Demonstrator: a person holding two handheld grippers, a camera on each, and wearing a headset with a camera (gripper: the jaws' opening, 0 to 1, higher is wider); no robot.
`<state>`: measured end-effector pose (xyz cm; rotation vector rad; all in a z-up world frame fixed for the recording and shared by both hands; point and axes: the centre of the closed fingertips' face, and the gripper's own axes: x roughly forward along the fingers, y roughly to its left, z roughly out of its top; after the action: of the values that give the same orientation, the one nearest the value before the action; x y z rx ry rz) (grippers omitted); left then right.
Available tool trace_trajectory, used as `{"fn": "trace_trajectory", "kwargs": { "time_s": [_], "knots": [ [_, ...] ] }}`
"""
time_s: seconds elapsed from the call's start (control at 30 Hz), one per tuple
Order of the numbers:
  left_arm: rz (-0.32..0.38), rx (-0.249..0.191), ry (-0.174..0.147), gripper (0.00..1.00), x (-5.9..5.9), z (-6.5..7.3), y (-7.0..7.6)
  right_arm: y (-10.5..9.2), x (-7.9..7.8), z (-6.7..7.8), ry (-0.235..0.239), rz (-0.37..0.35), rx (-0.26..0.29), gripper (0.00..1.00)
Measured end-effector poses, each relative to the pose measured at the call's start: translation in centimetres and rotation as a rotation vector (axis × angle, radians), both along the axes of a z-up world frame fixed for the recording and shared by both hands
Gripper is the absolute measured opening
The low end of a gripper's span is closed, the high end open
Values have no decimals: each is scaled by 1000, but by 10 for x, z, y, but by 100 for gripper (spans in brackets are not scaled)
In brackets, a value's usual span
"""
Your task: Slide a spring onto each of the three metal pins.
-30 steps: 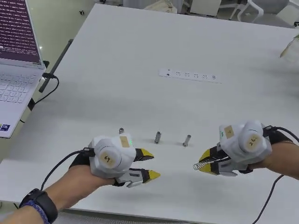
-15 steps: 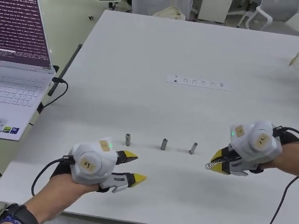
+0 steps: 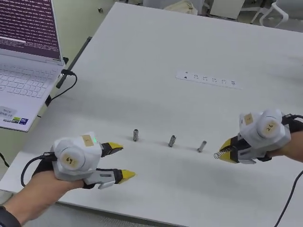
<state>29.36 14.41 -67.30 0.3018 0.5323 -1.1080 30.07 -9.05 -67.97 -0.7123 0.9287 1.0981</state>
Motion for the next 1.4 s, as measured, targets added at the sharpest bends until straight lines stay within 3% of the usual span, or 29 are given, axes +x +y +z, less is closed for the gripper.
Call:
{"fn": "trace_trajectory", "kwargs": {
  "time_s": [0.37, 0.77, 1.13, 1.4],
  "knots": [
    [77, -9, -7, 49, 7, 5, 23, -3, 26, -1, -14, -8, -27, 8],
    [141, -17, -9, 57, 10, 11, 44, 0, 35, -6, 0, 3, -65, 8],
    [173, -18, 2, 59, 9, 9, 53, 7, 44, -16, 15, 31, -93, 8],
    [197, -28, 7, 59, 10, 11, 58, 4, 50, -27, 22, 70, -144, 9]
  ]
}}
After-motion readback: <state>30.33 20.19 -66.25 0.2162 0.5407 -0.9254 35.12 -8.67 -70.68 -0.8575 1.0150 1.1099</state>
